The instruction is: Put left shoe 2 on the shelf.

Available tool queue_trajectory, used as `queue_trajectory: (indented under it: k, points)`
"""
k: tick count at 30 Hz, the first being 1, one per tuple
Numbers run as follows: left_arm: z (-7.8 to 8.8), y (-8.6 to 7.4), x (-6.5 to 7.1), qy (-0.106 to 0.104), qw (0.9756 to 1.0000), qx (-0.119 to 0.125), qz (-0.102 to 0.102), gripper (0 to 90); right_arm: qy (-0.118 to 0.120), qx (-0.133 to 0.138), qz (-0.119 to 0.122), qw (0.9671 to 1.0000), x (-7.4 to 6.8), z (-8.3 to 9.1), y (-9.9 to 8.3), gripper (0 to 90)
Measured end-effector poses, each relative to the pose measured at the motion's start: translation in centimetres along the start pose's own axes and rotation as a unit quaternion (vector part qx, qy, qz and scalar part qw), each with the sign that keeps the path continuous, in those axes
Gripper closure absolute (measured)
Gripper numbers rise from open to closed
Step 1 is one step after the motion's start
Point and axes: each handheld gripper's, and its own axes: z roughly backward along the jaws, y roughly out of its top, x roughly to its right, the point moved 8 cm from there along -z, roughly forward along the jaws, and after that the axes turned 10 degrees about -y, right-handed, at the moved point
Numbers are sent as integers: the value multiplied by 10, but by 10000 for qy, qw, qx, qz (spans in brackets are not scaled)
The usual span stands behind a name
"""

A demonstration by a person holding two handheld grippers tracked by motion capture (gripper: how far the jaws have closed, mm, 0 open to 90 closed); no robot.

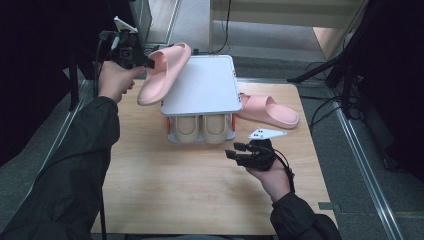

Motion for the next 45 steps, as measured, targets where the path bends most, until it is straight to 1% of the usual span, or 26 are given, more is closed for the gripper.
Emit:
queue_trajectory:
  k: [1, 3, 4, 5, 6, 9, 11, 12, 14, 16, 19, 21, 23, 24, 27, 30, 31, 34, 37, 39, 41, 43, 45]
  points:
    - [-8, 3, 5, -55, 10000, -30, 22, 780, -12, -5, -29, 10000, 1, 1, 0, 530]
    - [-16, 5, 8, -148, 9998, -87, 64, 773, -4, 16, -45, 10000, 1, 1, 0, 530]
    - [-21, 7, 10, -165, 9998, -62, 125, 772, 2, 17, -41, 10000, 1, 1, 1, 530]
    - [-24, 8, 10, -143, 9998, -79, 102, 772, 18, 20, -57, 10000, 1, 1, 1, 530]
    - [-27, 9, 11, -124, 9998, -72, 127, 769, 19, 14, -61, 10000, 0, 1, 1, 530]
    - [-36, 11, 14, 12, 10000, -91, 12, 753, 32, 7, -30, 10000, 0, 1, 0, 530]
    - [-41, 12, 15, 113, 9998, -134, -109, 729, 44, 29, -31, 10000, 1, 1, 1, 530]
    - [-43, 11, 15, 110, 9997, -161, -138, 726, 43, 30, -37, 10000, 2, 1, 1, 529]
    - [-45, 12, 17, 82, 9998, -144, -130, 715, 41, 34, -55, 10000, 3, 2, 1, 530]
    - [-46, 11, 19, 4, 9998, -157, -95, 697, 45, 49, -70, 10000, 4, 3, 1, 530]
    - [-45, 9, 21, -16, 9997, -194, -160, 680, 23, 52, -92, 9999, 5, 4, 1, 530]
    - [-45, 6, 22, -87, 9996, -225, -155, 665, 14, 40, -94, 9999, 5, 4, 1, 530]
    - [-45, 4, 25, -222, 9994, -221, -125, 666, -1, 39, -99, 9999, 6, 4, 1, 530]
    - [-45, 4, 26, -261, 9994, -216, -117, 662, -1, 41, -106, 9999, 6, 4, 2, 530]
    - [-43, 1, 29, -219, 9991, -276, -245, 671, -11, 56, -98, 9999, 6, 5, 2, 529]
    - [-40, 1, 31, -260, 9990, -267, -256, 668, 10, 105, -83, 9999, 7, 6, 4, 526]
    - [-34, 2, 32, -290, 9990, -201, -278, 665, 4, 123, -82, 9999, 7, 7, 5, 526]
    - [-23, 1, 34, -338, 9987, -141, -345, 657, -4, 161, -88, 9998, 9, 9, 6, 525]
    - [-12, -5, 34, -436, 9982, -150, -376, 647, -48, 230, -95, 9997, 16, 13, 8, 519]
    - [-5, -10, 33, -400, 9980, -90, -491, 645, -154, 327, -78, 9993, 22, 19, 10, 519]
    - [2, -17, 31, -473, 9977, -99, -469, 635, -179, 401, -131, 9989, 28, 24, 12, 519]
    - [7, -23, 28, -481, 9976, -66, -496, 629, -206, 424, -184, 9987, 34, 27, 12, 519]
    - [12, -29, 26, -551, 9974, -25, -469, 615, -253, 406, -197, 9987, 39, 27, 12, 519]
